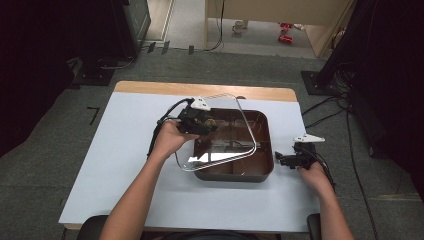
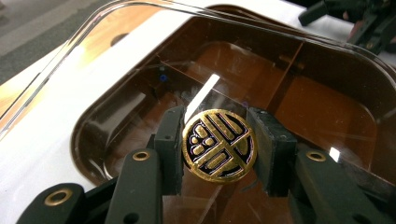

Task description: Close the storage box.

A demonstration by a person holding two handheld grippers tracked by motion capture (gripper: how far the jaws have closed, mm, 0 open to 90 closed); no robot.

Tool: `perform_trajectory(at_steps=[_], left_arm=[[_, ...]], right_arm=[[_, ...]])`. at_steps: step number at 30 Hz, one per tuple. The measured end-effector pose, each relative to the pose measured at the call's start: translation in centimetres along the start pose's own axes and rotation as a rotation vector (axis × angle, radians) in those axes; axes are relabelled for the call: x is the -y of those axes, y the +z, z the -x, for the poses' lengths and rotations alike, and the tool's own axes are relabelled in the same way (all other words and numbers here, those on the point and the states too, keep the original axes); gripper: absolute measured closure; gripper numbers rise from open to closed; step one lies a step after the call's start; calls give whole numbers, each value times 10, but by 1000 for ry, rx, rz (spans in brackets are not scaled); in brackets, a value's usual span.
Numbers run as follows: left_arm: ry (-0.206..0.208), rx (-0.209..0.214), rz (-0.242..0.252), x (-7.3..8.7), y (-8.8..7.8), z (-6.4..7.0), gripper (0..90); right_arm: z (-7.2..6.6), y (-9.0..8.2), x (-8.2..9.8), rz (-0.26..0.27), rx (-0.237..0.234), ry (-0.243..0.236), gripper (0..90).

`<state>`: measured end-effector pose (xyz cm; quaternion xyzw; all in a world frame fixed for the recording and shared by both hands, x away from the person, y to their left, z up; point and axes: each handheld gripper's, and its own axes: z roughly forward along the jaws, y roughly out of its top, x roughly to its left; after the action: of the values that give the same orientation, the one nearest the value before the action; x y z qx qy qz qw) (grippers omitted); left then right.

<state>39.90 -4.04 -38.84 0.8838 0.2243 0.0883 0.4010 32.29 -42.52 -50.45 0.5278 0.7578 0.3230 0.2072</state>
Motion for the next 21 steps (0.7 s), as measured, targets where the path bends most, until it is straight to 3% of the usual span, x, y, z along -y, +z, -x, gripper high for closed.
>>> perform_trajectory(at_steps=[11, 14, 21], left_arm=[[73, 56, -39, -14, 24, 16, 596], [102, 92, -59, -15, 34, 19, 596], [124, 158, -91, -18, 53, 18, 596]], right_arm=[[0, 0, 0, 1, 0, 0, 43], [0, 0, 0, 1, 1, 0, 43], [0, 0, 0, -1, 0, 0, 43]])
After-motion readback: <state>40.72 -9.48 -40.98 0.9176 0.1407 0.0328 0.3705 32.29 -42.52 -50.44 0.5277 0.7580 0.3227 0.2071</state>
